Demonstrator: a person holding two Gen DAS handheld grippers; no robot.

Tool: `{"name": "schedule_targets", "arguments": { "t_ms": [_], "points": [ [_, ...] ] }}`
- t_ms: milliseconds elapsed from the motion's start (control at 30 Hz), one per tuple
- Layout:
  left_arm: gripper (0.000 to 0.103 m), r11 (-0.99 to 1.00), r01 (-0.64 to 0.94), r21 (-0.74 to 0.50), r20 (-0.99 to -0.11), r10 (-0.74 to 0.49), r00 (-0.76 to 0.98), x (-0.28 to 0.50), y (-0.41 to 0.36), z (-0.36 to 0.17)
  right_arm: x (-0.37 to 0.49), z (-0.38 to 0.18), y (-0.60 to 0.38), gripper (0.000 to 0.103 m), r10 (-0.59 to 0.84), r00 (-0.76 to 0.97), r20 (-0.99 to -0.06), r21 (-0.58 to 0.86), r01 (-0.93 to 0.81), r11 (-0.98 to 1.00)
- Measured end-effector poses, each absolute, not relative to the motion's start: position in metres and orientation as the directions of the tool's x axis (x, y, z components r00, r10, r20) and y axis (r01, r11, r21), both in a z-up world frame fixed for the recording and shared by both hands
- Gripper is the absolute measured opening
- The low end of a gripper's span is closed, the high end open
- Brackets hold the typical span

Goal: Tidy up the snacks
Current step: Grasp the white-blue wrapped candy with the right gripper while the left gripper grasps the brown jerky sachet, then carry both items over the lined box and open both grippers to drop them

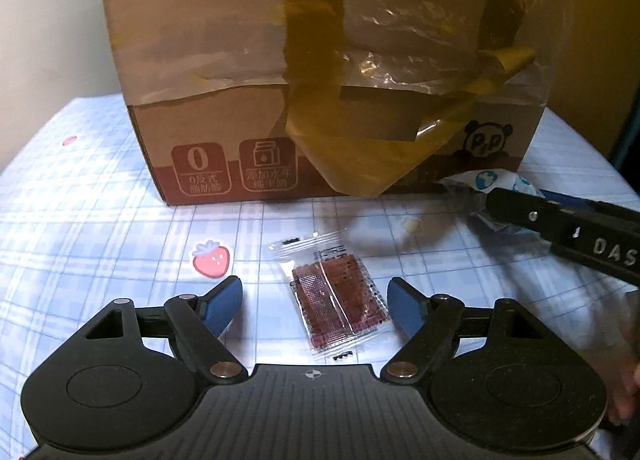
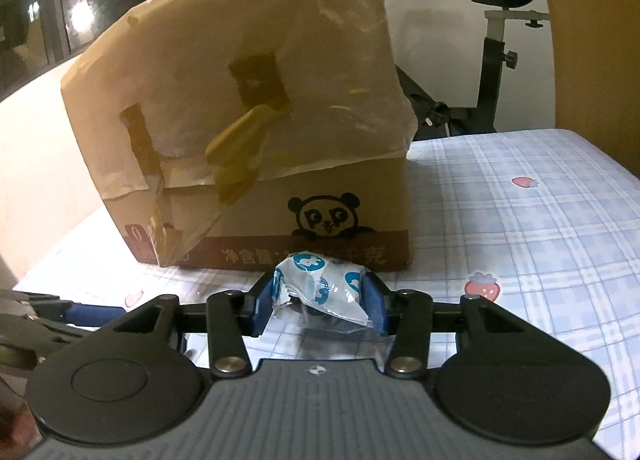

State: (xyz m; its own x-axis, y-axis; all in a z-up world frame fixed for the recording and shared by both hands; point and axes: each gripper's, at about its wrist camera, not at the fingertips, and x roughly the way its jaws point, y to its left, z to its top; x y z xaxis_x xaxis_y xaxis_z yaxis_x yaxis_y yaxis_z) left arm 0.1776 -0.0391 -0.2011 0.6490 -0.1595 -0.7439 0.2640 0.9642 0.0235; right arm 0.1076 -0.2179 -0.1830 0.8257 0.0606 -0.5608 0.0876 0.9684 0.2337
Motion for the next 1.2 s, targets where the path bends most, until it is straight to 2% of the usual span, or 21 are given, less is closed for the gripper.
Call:
{"name": "schedule_targets", "arguments": {
  "t_ms": [67, 133, 167, 300, 700, 1200],
  "points": [
    [0.081, 0.965, 0.26, 0.029, -0.739, -0.155, 0.656, 0.178, -0.041, -0.202, 0.108, -0.183, -0.22, 0.049, 0.069, 0.827, -0.558, 0.25, 0.088, 0.964],
    [0.07, 0.961, 0.276, 0.025, -0.729, -0.171, 0.662, 0.176, -0.042, -0.202, 0.107, -0.183, -0.222, 0.049, 0.075, 0.828, -0.556, 0.262, 0.089, 0.961],
    [0.058, 0.956, 0.291, 0.029, -0.723, -0.18, 0.667, 0.174, -0.044, -0.202, 0.107, -0.183, -0.223, 0.049, 0.077, 0.829, -0.554, 0.267, 0.089, 0.96],
    [0.054, 0.951, 0.306, 0.042, -0.717, -0.185, 0.672, 0.171, -0.047, -0.201, 0.107, -0.184, -0.226, 0.049, 0.088, 0.831, -0.55, 0.289, 0.091, 0.953],
    [0.049, 0.954, 0.301, 0.001, -0.709, -0.212, 0.672, 0.159, -0.025, -0.193, 0.107, -0.184, -0.228, 0.049, 0.097, 0.83, -0.549, 0.304, 0.091, 0.948],
    [0.049, 0.938, 0.345, -0.01, -0.627, -0.275, 0.729, 0.141, -0.015, -0.168, 0.108, -0.183, -0.224, 0.049, 0.083, 0.829, -0.553, 0.279, 0.09, 0.956]
  ]
}}
